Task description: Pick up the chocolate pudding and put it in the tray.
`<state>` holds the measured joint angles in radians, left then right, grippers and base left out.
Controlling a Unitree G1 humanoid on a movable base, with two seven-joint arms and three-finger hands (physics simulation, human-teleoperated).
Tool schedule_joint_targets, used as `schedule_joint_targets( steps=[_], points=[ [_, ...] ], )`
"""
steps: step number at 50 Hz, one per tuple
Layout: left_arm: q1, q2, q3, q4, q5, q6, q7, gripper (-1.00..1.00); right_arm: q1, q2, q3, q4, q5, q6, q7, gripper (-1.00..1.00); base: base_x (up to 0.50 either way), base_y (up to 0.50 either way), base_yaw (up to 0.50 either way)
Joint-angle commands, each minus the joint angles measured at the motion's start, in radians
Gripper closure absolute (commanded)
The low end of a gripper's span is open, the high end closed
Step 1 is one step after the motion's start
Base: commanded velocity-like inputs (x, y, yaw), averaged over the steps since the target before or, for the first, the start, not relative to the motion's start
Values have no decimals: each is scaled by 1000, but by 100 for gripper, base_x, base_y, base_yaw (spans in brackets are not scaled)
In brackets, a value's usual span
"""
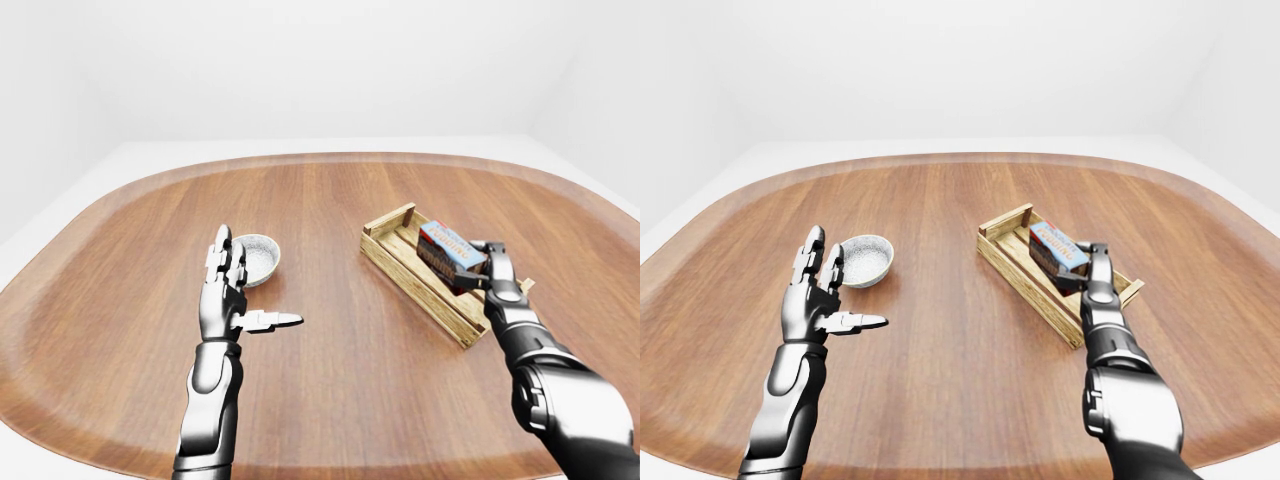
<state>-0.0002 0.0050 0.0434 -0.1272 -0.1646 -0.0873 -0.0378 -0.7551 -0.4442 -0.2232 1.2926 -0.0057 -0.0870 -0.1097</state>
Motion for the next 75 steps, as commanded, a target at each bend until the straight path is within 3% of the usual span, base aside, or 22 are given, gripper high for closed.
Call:
schedule_joint_targets(
  steps=[1, 75],
  points=[
    [0, 0, 3, -6, -7, 0, -1, -100, 8, -9, -13, 8, 27, 0, -22, 100, 0, 0, 0],
    [1, 0, 2, -10, -7, 0, 0, -100, 48, 3, -30, 37, -5, 0, -48, 100, 0, 0, 0]
  ],
)
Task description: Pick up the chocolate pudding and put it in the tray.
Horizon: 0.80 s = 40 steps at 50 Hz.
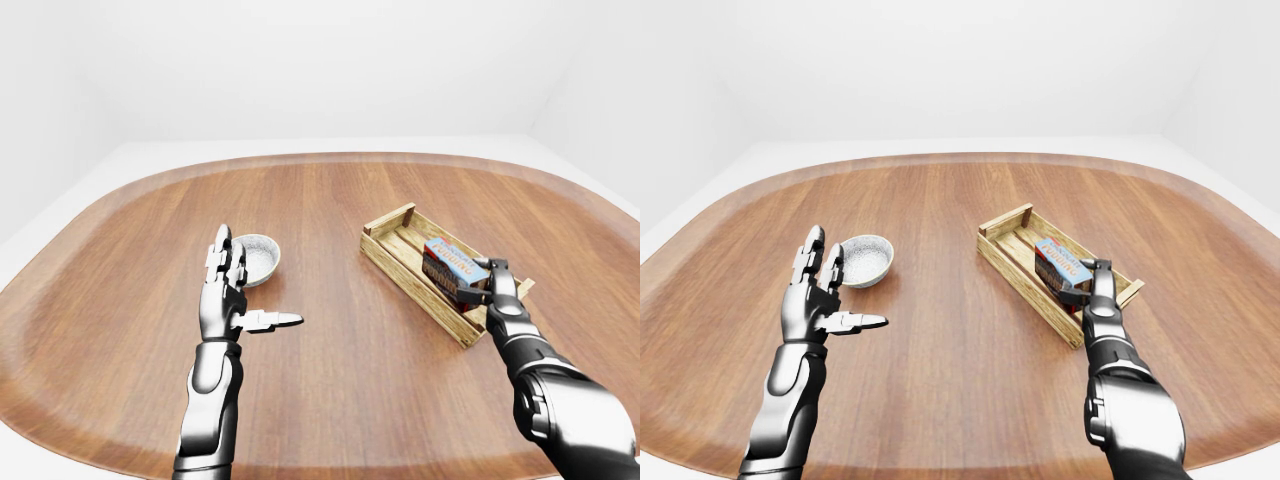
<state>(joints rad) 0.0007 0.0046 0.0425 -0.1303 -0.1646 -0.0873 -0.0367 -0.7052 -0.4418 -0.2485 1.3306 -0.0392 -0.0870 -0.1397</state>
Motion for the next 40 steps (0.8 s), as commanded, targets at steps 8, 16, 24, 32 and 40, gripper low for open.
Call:
schedule_joint_targets(
  steps=[8, 16, 24, 32, 40],
  points=[
    [0, 0, 3, -6, -7, 0, -1, -100, -3, -2, -5, -1, 28, 0, -19, 100, 0, 0, 0],
    [0, 0, 3, -7, -7, 0, -1, -100, -6, -4, -8, -2, 32, 0, -17, -74, 0, 0, 0],
    [0, 0, 3, -6, -7, 0, -1, -100, -6, -2, -8, 1, 32, 0, -18, -100, 0, 0, 0],
    [0, 0, 3, -7, -7, 0, -1, -100, -5, -2, -8, 0, 33, 0, -16, -100, 0, 0, 0],
    [0, 0, 3, -6, -7, 0, -1, -100, -8, -3, -7, -2, 33, 0, -14, -100, 0, 0, 0]
  ],
)
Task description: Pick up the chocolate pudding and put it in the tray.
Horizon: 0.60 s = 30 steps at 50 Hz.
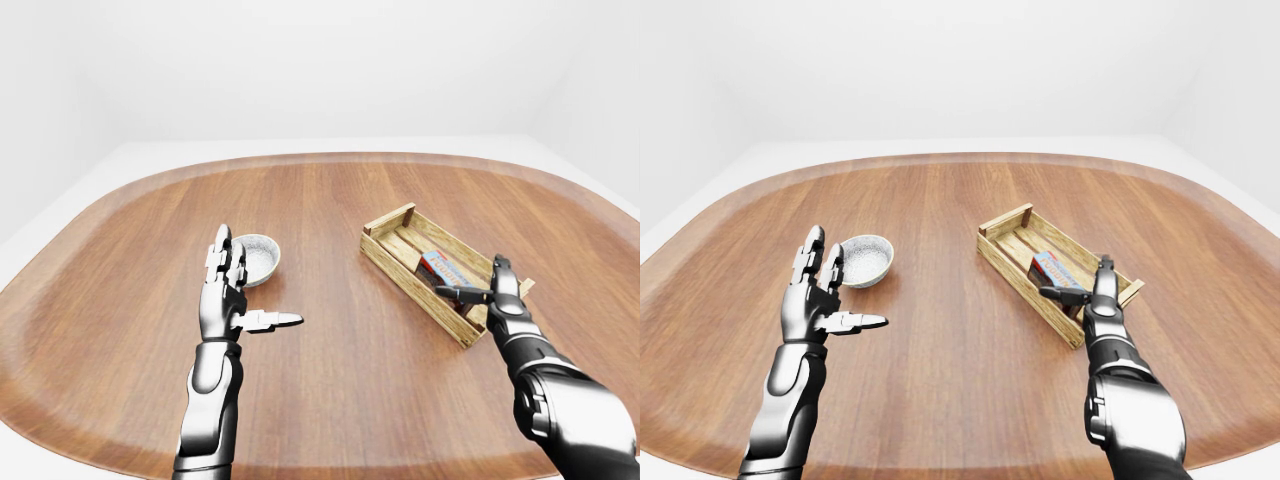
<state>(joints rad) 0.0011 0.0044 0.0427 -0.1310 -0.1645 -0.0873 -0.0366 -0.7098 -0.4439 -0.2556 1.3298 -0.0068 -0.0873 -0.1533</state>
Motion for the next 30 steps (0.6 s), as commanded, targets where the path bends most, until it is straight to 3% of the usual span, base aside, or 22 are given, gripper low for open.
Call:
schedule_joint_targets(
  steps=[1, 30],
  points=[
    [0, 0, 3, -6, -7, 0, -1, -100, -4, -1, 0, -1, 1, 0, -1, -100, 0, 0, 0],
    [0, 0, 3, -6, -7, 0, -1, -100, -78, -82, 14, -169, 97, 0, 64, -100, 0, 0, 0]
  ],
)
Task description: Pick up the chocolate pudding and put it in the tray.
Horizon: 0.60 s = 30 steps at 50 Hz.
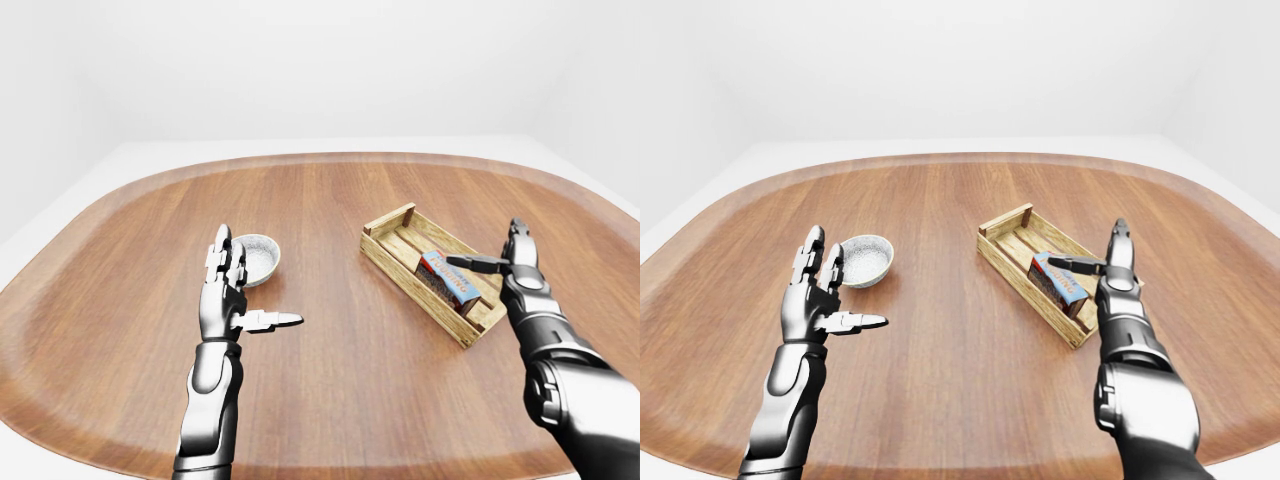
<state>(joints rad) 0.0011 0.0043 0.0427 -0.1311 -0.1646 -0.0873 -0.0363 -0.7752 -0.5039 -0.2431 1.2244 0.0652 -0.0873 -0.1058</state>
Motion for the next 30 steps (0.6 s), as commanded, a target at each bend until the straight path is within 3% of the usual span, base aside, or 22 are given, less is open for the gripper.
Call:
schedule_joint_targets(
  steps=[1, 8, 21, 25, 26, 30],
  points=[
    [0, 0, 3, -6, -7, 0, -1, -100, -12, -24, 0, -72, 27, 0, 17, -100, 0, 0, 0],
    [0, 0, 2, -6, -7, 0, -1, -100, 11, -40, -10, -230, 49, 0, 26, -100, 0, 0, 0],
    [0, 0, 3, -6, -7, 0, -1, -100, 117, -39, -66, -714, 56, 0, 35, -100, 0, 0, 0],
    [0, 1, 2, -6, -7, 0, -1, -100, 144, -41, -85, -852, 68, 69, 40, -100, 0, 0, 0],
    [0, 0, 2, -6, -7, 0, -1, -100, 151, -44, -94, -906, 76, 102, 41, -100, 0, 0, 0],
    [-9, -1, 7, 4, -10, 0, 4, -100, 169, -44, -111, -1002, 88, 157, 42, -100, 0, 0, 0]
  ],
)
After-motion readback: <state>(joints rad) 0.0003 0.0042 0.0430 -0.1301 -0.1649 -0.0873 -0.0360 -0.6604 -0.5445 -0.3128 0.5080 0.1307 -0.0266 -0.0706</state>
